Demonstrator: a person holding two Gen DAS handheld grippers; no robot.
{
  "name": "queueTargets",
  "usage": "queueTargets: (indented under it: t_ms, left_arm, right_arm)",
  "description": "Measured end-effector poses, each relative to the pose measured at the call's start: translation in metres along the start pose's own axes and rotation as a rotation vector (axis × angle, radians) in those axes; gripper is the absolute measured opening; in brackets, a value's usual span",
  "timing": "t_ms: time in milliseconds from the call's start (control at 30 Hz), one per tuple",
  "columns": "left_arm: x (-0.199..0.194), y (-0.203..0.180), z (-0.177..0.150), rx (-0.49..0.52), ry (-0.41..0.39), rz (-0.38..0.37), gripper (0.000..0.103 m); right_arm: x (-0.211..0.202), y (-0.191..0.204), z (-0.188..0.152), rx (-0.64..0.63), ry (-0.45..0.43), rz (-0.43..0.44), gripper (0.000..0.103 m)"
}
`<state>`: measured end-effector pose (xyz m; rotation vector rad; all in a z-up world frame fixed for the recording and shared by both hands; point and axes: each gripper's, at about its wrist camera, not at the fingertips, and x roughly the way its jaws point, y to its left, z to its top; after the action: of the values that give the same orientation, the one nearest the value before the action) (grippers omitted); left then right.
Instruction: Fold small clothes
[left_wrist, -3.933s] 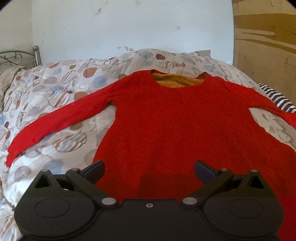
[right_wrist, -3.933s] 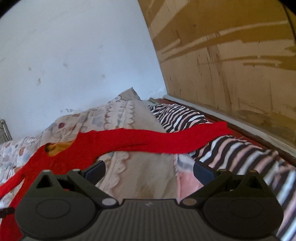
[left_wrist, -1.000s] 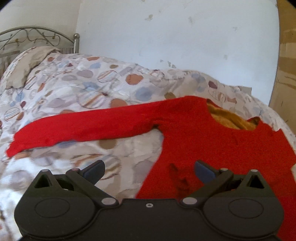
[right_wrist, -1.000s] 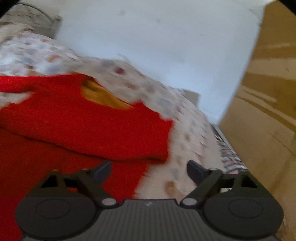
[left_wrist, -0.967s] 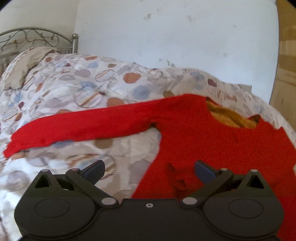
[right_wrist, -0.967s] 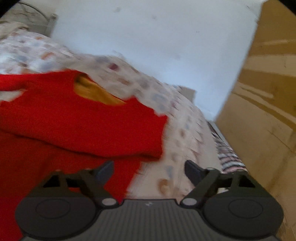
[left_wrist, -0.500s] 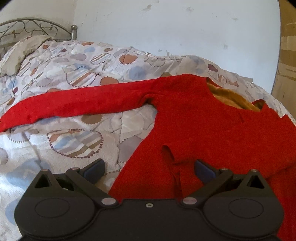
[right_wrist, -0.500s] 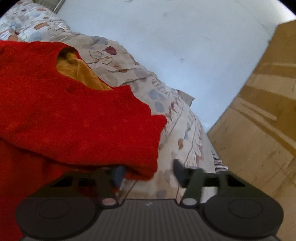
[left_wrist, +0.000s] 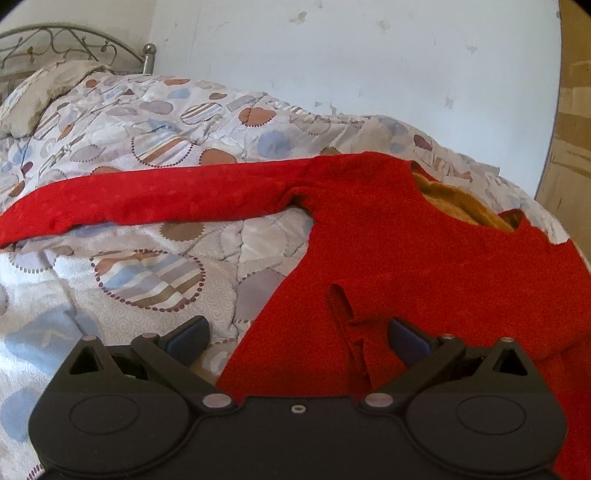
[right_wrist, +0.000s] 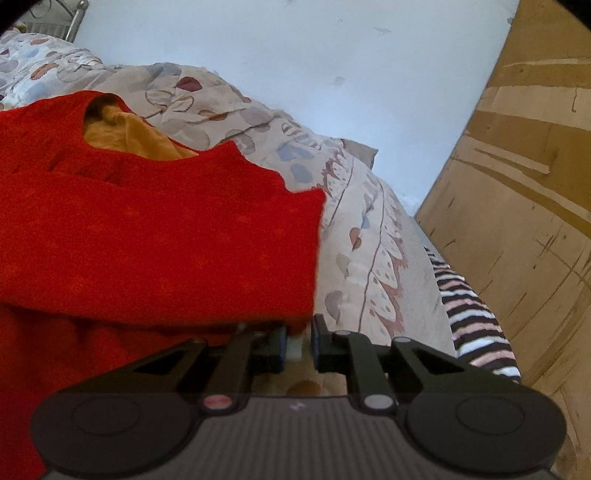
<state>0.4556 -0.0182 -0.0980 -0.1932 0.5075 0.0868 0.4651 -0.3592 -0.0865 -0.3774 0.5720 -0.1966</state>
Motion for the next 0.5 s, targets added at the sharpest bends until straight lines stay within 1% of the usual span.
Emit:
queueTargets:
  t_ms: [33,67,100,133,167,200,233,300,367,433,500]
  left_arm:
    - [-0.002,0.003,0.001,-0.015,0.001,-0.013,0.103]
    - [-0.004,0.007,0.004,-0.034,0.004,-0.028,0.103]
    - [-0.006,0.011,0.007,-0.052,0.017,-0.041,0.102]
    - [-0.010,0.015,0.010,-0.060,0.028,-0.047,0.102]
    - [-0.015,0.020,0.015,-0.065,0.033,-0.052,0.102]
    - [-0.022,0.027,0.019,-0.069,0.023,-0.056,0.102]
    - [-0.030,0.034,0.021,-0.069,0.012,-0.058,0.102]
    - [-0.042,0.053,0.028,-0.056,0.003,-0.048,0.102]
    - [-0.053,0.075,0.032,-0.060,-0.002,-0.019,0.102]
    - [-0.060,0.107,0.036,-0.090,-0.005,0.026,0.102]
    - [-0.063,0.140,0.039,-0.133,0.005,0.075,0.102]
  right_arm:
    - [-0.004,-0.003,-0.001,0.011,0.002,0.002,0.023]
    - [-0.011,-0.007,-0.002,0.029,0.005,0.015,0.032]
    - [-0.018,-0.010,-0.003,0.046,0.008,0.028,0.044]
    - [-0.025,-0.014,-0.004,0.058,0.012,0.038,0.051]
    - [-0.033,-0.018,-0.005,0.063,0.015,0.046,0.063]
    - [-0.043,-0.021,-0.006,0.065,0.018,0.052,0.074]
    - [-0.053,-0.023,-0.008,0.068,0.016,0.050,0.079]
    - [-0.077,-0.028,-0.009,0.090,0.008,0.048,0.102]
    - [-0.103,-0.032,-0.010,0.137,-0.007,0.075,0.103]
    - [-0.125,-0.034,-0.011,0.188,-0.023,0.131,0.103]
    - [-0.150,-0.032,-0.014,0.248,-0.059,0.194,0.103]
